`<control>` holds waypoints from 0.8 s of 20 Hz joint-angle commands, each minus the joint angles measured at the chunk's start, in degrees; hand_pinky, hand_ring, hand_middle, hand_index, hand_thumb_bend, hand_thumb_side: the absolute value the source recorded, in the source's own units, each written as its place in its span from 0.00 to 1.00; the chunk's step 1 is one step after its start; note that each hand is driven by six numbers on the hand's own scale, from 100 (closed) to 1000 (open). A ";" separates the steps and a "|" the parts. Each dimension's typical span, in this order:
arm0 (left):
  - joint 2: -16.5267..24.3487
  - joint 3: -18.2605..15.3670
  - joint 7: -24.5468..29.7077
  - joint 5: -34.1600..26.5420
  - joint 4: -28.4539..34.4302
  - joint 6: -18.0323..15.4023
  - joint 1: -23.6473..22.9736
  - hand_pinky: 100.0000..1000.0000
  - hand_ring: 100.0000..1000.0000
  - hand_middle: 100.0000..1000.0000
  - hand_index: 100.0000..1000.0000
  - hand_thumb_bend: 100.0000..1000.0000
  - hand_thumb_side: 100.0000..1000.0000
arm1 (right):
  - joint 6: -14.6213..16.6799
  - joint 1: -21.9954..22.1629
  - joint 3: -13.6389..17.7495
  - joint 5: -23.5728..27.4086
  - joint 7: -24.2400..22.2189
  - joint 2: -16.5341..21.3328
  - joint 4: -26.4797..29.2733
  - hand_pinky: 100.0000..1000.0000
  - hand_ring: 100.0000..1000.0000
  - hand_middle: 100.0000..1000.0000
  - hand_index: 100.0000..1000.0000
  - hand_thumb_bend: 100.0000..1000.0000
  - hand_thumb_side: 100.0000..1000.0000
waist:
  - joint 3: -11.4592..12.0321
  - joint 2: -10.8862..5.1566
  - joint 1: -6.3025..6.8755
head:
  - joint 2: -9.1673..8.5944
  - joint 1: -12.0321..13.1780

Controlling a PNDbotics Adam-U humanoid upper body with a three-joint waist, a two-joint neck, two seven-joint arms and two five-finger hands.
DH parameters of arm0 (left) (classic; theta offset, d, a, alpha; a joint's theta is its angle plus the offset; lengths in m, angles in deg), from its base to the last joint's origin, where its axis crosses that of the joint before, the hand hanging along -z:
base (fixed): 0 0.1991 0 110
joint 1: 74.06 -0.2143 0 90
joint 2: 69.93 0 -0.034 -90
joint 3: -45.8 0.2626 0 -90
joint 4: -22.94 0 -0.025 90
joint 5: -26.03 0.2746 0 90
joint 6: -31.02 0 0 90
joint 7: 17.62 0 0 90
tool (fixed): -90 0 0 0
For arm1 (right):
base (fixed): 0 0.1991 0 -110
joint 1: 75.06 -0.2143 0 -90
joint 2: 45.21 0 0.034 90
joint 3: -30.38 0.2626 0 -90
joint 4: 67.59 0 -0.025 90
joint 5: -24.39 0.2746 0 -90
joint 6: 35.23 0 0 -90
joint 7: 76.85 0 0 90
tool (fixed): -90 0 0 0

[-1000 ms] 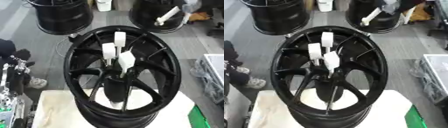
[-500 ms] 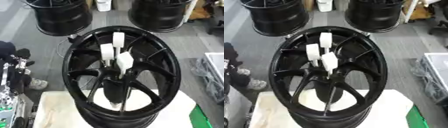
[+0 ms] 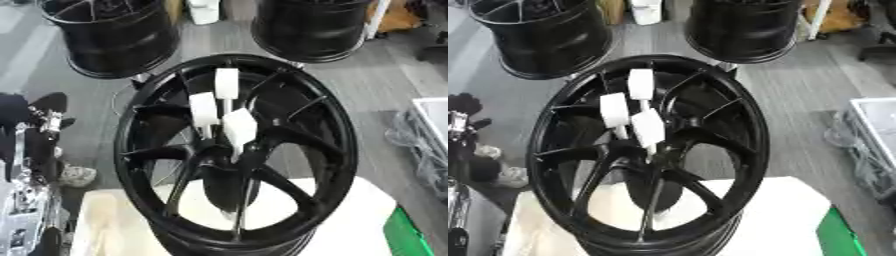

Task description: Pull the pin out of the wheel hub.

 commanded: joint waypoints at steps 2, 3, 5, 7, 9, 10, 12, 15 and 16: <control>0.93 1.06 1.08 -0.07 1.15 0.03 0.20 0.68 0.80 0.66 0.72 0.62 0.53 | -3.97 4.29 5.32 -3.58 4.24 -2.59 -6.05 0.85 0.87 0.94 1.00 0.00 0.73 | 1.41 -1.46 -0.62 | 0.29 -1.83; 0.84 1.35 1.38 -0.11 1.06 0.06 0.05 0.68 0.80 0.66 0.72 0.62 0.53 | -4.82 5.89 4.87 -3.24 5.22 -2.65 -7.49 0.85 0.86 0.94 1.00 0.00 0.72 | 1.94 -1.74 -0.75 | 0.60 -2.19; 0.72 1.75 1.83 -0.17 0.93 0.08 -0.16 0.68 0.80 0.66 0.72 0.62 0.53 | -4.47 9.14 4.10 -1.71 7.23 -3.13 -7.22 0.85 0.85 0.93 1.00 0.00 0.67 | 2.70 -2.14 -0.90 | 1.01 -2.55; 0.63 2.04 2.15 -0.25 0.85 0.07 -0.30 0.68 0.80 0.66 0.72 0.62 0.53 | -2.80 12.49 3.84 0.24 9.29 -4.25 -4.60 0.85 0.83 0.91 1.00 0.00 0.60 | 3.33 -2.46 -0.99 | 1.33 -2.92; 0.51 2.33 2.43 -0.30 0.75 0.09 -0.47 0.68 0.80 0.66 0.72 0.62 0.53 | -0.81 15.09 3.54 2.30 11.38 -5.85 -1.37 0.84 0.82 0.90 1.00 0.00 0.58 | 3.82 -2.74 -1.01 | 1.70 -3.10; 0.43 2.42 2.52 -0.32 0.72 0.10 -0.49 0.68 0.80 0.66 0.72 0.62 0.53 | 0.16 15.35 3.17 3.28 12.36 -6.93 0.20 0.84 0.81 0.90 1.00 0.00 0.58 | 3.92 -2.79 -0.97 | 1.80 -3.13; 0.27 2.56 2.64 -0.36 0.73 0.08 -0.36 0.68 0.80 0.66 0.72 0.62 0.53 | 2.11 15.13 1.73 5.24 14.32 -9.53 3.37 0.84 0.80 0.89 1.00 0.00 0.58 | 3.98 -2.76 -0.86 | 1.76 -3.32; -0.02 2.78 2.83 -0.40 0.74 0.10 -0.21 0.68 0.80 0.66 0.72 0.62 0.53 | 4.94 14.96 -2.20 8.07 17.15 -13.93 7.96 0.84 0.80 0.89 1.00 0.00 0.60 | 3.89 -2.75 -0.57 | 1.63 -3.26; -0.11 2.82 2.87 -0.43 0.76 0.10 -0.19 0.68 0.80 0.66 0.72 0.61 0.53 | 5.91 15.22 -3.64 9.04 18.12 -15.49 9.54 0.84 0.80 0.89 1.00 0.00 0.62 | 3.89 -2.72 -0.43 | 1.57 -3.22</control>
